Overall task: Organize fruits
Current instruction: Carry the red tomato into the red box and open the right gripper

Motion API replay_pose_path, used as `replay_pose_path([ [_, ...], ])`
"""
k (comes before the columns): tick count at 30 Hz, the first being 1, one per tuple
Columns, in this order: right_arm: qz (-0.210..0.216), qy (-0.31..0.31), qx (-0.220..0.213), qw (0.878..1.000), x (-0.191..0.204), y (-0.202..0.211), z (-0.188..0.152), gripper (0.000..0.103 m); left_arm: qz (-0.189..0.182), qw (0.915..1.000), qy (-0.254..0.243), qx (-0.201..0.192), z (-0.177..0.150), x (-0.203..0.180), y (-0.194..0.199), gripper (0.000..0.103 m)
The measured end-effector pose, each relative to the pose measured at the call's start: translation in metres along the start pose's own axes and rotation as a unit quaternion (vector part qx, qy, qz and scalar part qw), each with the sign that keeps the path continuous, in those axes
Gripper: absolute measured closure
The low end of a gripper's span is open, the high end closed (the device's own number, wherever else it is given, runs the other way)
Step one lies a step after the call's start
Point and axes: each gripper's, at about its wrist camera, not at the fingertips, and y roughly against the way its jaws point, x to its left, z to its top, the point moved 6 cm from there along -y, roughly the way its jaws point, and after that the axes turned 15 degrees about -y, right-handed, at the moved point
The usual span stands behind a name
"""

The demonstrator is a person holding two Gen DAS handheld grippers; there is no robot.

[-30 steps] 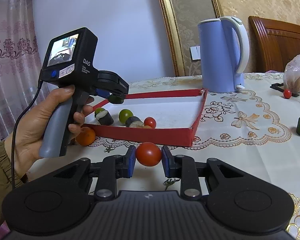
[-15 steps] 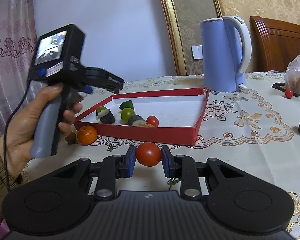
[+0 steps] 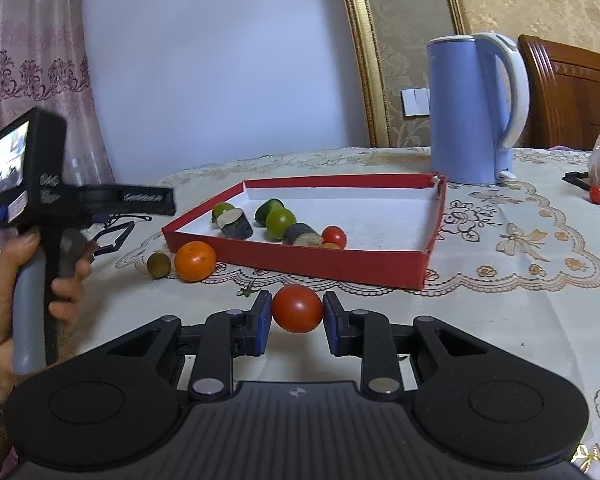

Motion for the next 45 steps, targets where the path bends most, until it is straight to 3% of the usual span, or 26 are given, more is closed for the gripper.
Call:
replay_pose_path([
  [18, -0.003, 0.021, 0.004, 1.000, 0.017, -0.011, 0.002, 0.076, 0.017, 0.9991, 0.036, 0.016, -0.035, 0.025, -0.004, 0.000],
  [26, -0.011, 0.026, -0.004, 1.000, 0.015, -0.021, 0.020, 0.076, 0.012, 0.9972, 0.072, 0.017, -0.039, 0.037, -0.005, 0.000],
  [38, -0.018, 0.010, -0.008, 1.000, 0.010, -0.049, 0.057, 0.076, 0.019, 0.9966, 0.077, 0.022, -0.041, 0.039, -0.005, 0.000],
  [45, -0.055, -0.011, 0.005, 0.998, -0.008, -0.085, 0.073, 0.076, 0.019, 0.9967, 0.077, 0.021, -0.040, 0.039, -0.005, 0.000],
])
